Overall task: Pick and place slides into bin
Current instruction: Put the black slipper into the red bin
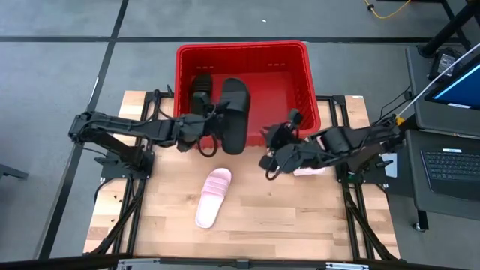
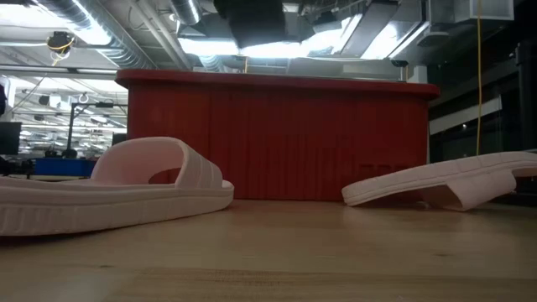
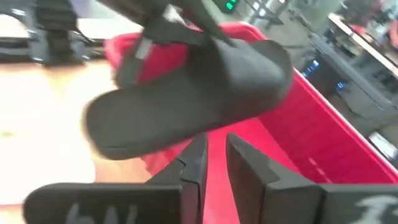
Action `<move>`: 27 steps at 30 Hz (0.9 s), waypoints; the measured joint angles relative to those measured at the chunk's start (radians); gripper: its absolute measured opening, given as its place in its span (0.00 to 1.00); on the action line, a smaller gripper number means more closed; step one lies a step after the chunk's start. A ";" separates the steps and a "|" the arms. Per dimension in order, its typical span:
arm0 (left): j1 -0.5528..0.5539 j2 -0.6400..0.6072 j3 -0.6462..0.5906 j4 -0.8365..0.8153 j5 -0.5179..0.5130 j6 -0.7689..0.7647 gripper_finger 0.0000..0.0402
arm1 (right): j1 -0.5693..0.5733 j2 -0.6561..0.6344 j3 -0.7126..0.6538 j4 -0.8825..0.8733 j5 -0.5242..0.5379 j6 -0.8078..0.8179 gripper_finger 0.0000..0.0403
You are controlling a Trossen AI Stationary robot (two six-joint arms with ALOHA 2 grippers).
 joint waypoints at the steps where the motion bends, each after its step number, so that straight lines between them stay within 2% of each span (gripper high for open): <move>1: 0.016 0.003 0.000 -0.001 0.022 0.000 0.02 | -0.006 -0.012 0.000 -0.033 0.001 0.007 0.14; 6: 0.110 0.003 0.000 -0.004 0.060 -0.003 0.02 | -0.038 -0.093 0.000 -0.167 -0.025 0.062 0.02; 9: 0.159 0.004 0.000 -0.010 0.094 -0.003 0.02 | -0.065 -0.146 0.000 -0.200 -0.044 0.069 0.02; 14: 0.240 0.020 0.000 -0.018 0.233 -0.023 0.02 | -0.119 -0.206 0.000 -0.195 -0.045 -0.008 0.01; 16: 0.266 0.035 0.001 -0.009 0.253 -0.021 0.02 | -0.146 -0.217 -0.015 -0.184 -0.048 -0.026 0.01; 20: 0.329 0.067 0.001 -0.019 0.257 -0.017 0.02 | -0.210 -0.250 -0.151 -0.071 -0.117 -0.087 0.01; 27: 0.409 0.103 0.001 -0.021 0.375 -0.014 0.02 | -0.353 -0.405 -0.471 0.313 -0.403 -0.287 0.00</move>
